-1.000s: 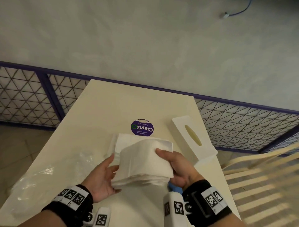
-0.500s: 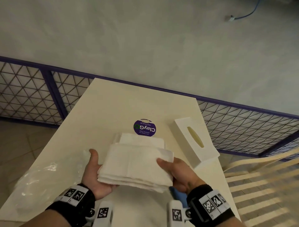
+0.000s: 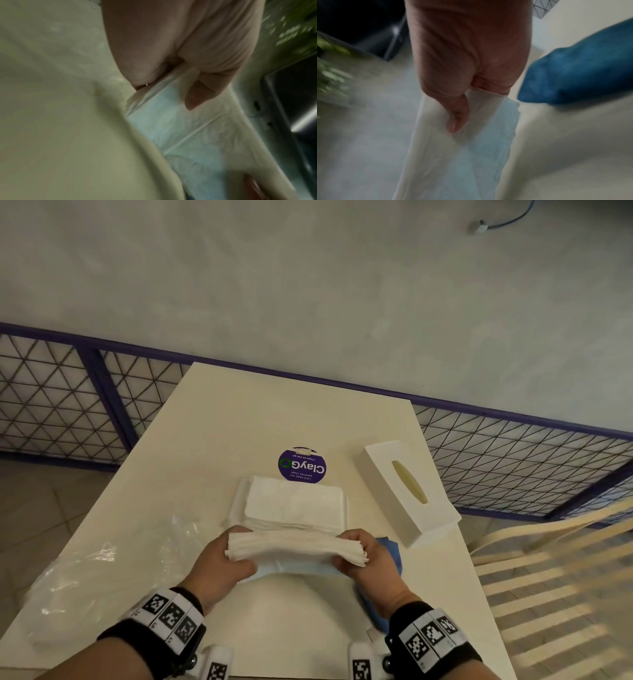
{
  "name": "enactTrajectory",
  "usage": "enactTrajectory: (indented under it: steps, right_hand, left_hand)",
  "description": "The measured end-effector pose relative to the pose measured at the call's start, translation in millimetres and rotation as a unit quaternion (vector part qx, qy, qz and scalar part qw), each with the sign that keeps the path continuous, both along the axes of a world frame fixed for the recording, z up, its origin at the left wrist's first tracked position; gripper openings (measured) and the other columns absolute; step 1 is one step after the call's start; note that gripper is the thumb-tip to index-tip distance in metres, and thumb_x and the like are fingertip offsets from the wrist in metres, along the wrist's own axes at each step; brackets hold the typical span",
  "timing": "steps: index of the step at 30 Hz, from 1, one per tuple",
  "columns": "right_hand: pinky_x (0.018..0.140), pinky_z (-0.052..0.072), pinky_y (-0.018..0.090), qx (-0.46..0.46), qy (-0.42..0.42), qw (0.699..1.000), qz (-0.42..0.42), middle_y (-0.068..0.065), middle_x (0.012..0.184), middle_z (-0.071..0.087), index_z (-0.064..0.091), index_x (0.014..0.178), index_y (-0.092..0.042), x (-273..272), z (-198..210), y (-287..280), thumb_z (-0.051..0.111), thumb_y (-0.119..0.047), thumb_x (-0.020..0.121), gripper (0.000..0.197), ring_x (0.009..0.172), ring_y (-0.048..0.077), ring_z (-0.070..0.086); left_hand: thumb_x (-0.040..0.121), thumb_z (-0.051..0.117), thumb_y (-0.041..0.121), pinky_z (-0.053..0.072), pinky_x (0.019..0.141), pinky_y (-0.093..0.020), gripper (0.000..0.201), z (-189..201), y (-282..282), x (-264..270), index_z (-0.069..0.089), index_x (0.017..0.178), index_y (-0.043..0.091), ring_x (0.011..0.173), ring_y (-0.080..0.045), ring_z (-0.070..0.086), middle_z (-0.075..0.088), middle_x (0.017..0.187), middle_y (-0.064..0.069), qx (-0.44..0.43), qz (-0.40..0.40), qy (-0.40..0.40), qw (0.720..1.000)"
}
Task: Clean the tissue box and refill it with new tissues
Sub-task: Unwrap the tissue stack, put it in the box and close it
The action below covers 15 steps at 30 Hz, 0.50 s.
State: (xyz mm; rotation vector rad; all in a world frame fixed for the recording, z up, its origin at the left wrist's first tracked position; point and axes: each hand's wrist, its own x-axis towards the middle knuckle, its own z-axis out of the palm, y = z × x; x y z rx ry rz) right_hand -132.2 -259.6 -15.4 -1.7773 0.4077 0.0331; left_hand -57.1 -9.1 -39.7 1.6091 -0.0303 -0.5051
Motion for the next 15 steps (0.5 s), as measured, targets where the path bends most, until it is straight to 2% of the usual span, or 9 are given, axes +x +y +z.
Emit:
enactTrajectory:
  steps: [3, 7, 10, 12, 13, 15]
  right_hand:
    - [0.084, 0.050, 0.022, -0.018, 0.046, 0.999, 0.019, 0.000, 0.101, 0.065, 0.061, 0.099, -0.024, -6.8, -20.3, 0.1, 0.070, 0.002, 0.073, 0.037, 0.092, 0.013, 0.059]
    - [0.085, 0.050, 0.021, -0.033, 0.057, 0.998, 0.004, 0.001, 0.109, 0.062, 0.057, 0.105, -0.030, -6.5, -33.6, -2.8, 0.066, 0.006, 0.072, 0.050, 0.096, 0.014, 0.060]
    - [0.079, 0.048, 0.015, -0.065, 0.063, 0.996, 0.021, 0.003, 0.102, 0.063, 0.054, 0.103, -0.028, -4.8, -36.0, -4.0, 0.065, 0.001, 0.078, 0.041, 0.091, 0.014, 0.059]
    - [0.076, 0.046, 0.011, -0.074, 0.055, 0.996, 0.009, -0.003, 0.097, 0.063, 0.051, 0.105, -0.029, 1.5, -29.3, -5.1, 0.065, -0.004, 0.082, 0.037, 0.091, 0.011, 0.059]
    - [0.078, 0.047, 0.013, -0.065, 0.053, 0.996, -0.009, -0.005, 0.097, 0.064, 0.047, 0.110, -0.030, 7.7, -24.8, -6.7, 0.065, -0.006, 0.083, 0.040, 0.093, 0.011, 0.061]
    - [0.087, 0.053, 0.030, -0.041, 0.037, 0.997, -0.050, -0.002, 0.102, 0.065, 0.040, 0.119, -0.032, 25.4, -15.6, -11.6, 0.067, -0.011, 0.084, 0.050, 0.098, 0.020, 0.064]
  left_hand:
    - [0.049, 0.058, 0.003, 0.043, 0.057, -0.021, 0.046, -13.1, -3.3, -4.2, 0.059, 0.093, 0.017, 0.071, -0.018, 0.054, 0.061, 0.076, 0.001, 0.033, -0.005, 0.006, 0.999]
    - [0.052, 0.055, 0.003, 0.040, 0.053, -0.017, 0.049, -20.2, -9.0, -7.7, 0.054, 0.098, 0.020, 0.070, -0.017, 0.050, 0.055, 0.082, -0.004, 0.061, -0.003, -0.006, 0.998]
    - [0.071, 0.064, -0.001, 0.044, 0.062, -0.011, 0.042, -20.4, -15.0, -8.6, 0.050, 0.103, 0.021, 0.086, -0.019, 0.059, 0.061, 0.091, 0.001, 0.110, -0.007, -0.027, 0.994]
    - [0.082, 0.065, 0.003, 0.045, 0.076, -0.019, 0.041, -12.3, -20.1, -3.6, 0.047, 0.115, 0.018, 0.097, -0.020, 0.061, 0.063, 0.100, 0.004, 0.147, -0.002, -0.041, 0.988]
    - [0.084, 0.066, 0.008, 0.045, 0.081, -0.024, 0.042, -6.1, -23.2, 1.7, 0.045, 0.119, 0.016, 0.098, -0.021, 0.060, 0.062, 0.103, 0.003, 0.165, 0.001, -0.051, 0.985]
    - [0.085, 0.067, 0.015, 0.044, 0.084, -0.029, 0.048, 9.2, -30.7, 18.2, 0.042, 0.125, 0.013, 0.098, -0.021, 0.059, 0.060, 0.108, 0.000, 0.191, 0.023, -0.075, 0.978]
